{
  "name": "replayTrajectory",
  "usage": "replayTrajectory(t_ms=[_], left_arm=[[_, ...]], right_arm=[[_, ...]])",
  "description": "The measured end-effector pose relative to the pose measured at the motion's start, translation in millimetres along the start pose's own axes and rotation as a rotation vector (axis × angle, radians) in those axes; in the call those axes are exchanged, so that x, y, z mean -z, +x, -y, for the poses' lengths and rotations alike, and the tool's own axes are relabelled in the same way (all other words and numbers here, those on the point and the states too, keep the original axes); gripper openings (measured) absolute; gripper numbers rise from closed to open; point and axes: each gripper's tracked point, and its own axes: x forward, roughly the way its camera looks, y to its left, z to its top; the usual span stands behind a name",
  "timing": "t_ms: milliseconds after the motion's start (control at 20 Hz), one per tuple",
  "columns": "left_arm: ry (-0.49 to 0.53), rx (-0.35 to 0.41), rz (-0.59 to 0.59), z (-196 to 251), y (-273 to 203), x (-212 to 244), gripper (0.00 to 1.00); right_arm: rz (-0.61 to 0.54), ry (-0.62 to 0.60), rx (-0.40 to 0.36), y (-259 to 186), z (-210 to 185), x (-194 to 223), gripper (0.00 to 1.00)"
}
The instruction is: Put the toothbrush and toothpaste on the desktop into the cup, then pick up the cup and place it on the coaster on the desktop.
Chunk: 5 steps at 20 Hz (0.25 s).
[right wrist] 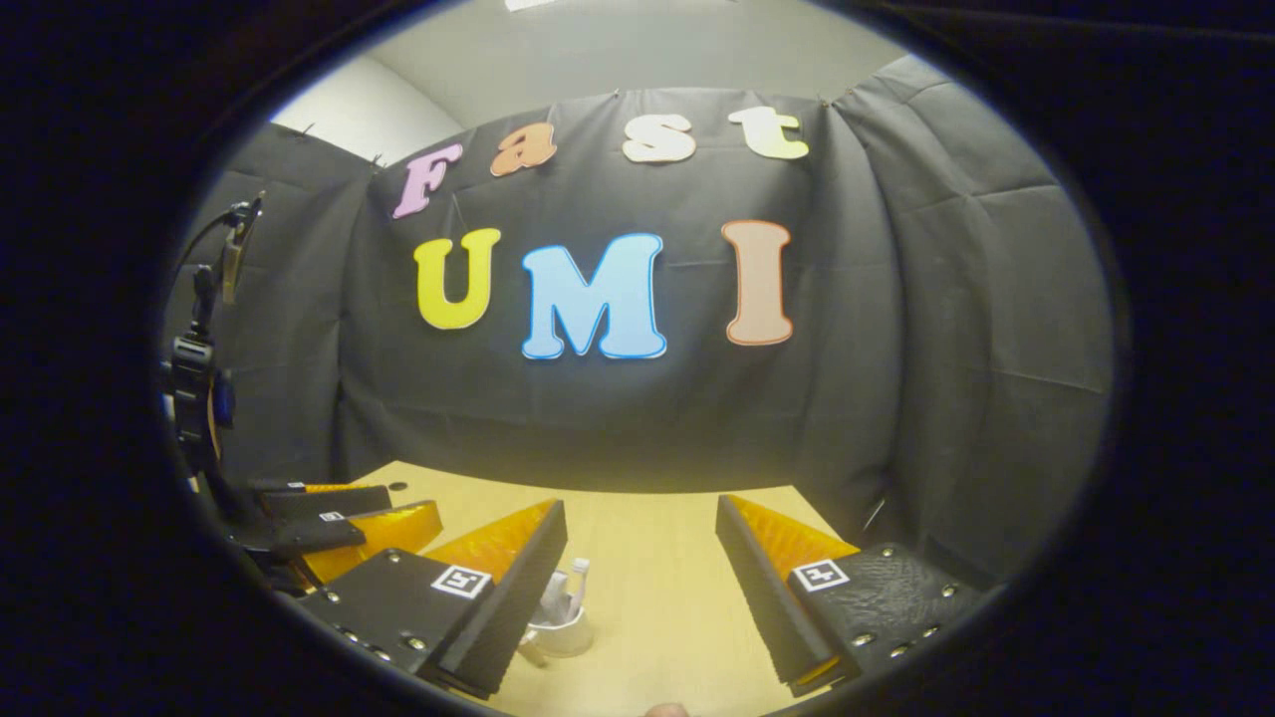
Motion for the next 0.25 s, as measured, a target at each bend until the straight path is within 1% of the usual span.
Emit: replayTrajectory(t_ms=[250], left_arm=[[0.010,0.007,0.056,-2,-6,-18,0.87]], right_arm=[[0.046,-0.004,0.023,-9,-5,-17,0.94]])
